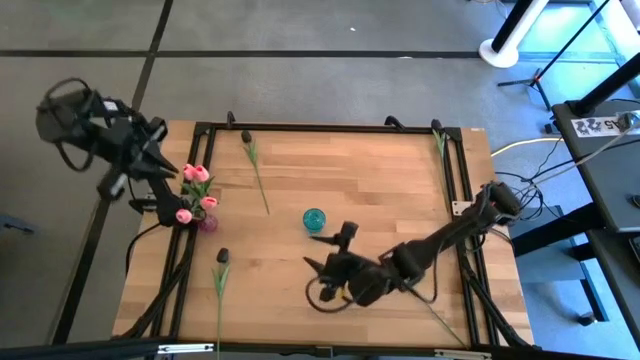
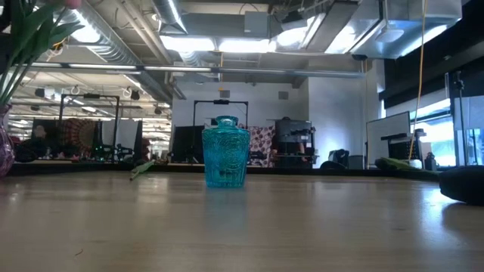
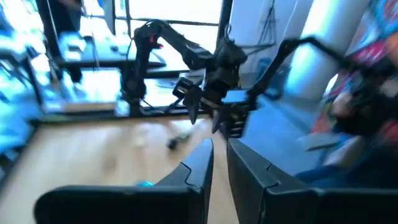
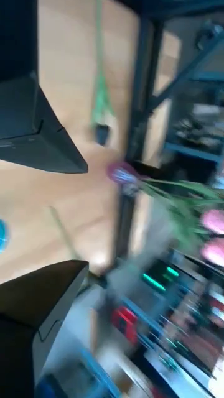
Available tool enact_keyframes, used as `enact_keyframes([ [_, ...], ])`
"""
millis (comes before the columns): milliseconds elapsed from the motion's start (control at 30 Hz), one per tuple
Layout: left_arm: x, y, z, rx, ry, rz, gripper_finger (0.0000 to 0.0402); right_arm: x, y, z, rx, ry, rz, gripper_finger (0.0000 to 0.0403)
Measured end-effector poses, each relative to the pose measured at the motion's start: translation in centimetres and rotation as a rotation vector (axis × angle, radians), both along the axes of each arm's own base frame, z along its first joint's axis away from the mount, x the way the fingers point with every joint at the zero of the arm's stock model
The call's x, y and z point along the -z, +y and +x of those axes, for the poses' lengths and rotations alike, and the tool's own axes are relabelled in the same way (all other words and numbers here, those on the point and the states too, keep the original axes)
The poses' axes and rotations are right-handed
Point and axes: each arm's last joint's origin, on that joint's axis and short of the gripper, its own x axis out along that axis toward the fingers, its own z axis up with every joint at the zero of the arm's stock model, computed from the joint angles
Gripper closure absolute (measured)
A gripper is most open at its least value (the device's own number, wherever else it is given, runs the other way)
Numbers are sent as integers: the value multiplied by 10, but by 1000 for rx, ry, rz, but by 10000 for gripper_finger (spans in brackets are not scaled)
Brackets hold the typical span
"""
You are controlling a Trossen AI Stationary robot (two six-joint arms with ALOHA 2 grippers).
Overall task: Sort flowers into vase by color
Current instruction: Put the bottom right black tulip into the blue vase
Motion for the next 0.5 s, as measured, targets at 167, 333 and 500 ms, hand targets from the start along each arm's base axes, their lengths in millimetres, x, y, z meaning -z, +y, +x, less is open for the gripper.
enact_keyframes([
  [167, 17, -15, 10, -87, 4, 87, 370, -10, -33, -25, 28, 277, 280, 161],
  [333, 38, -31, 20, -208, 2, 178, 379, 25, -56, -51, 277, 648, 554, 162],
  [500, 41, -33, 22, -291, -25, 178, 388, 72, -53, -74, 416, 924, 741, 162],
])
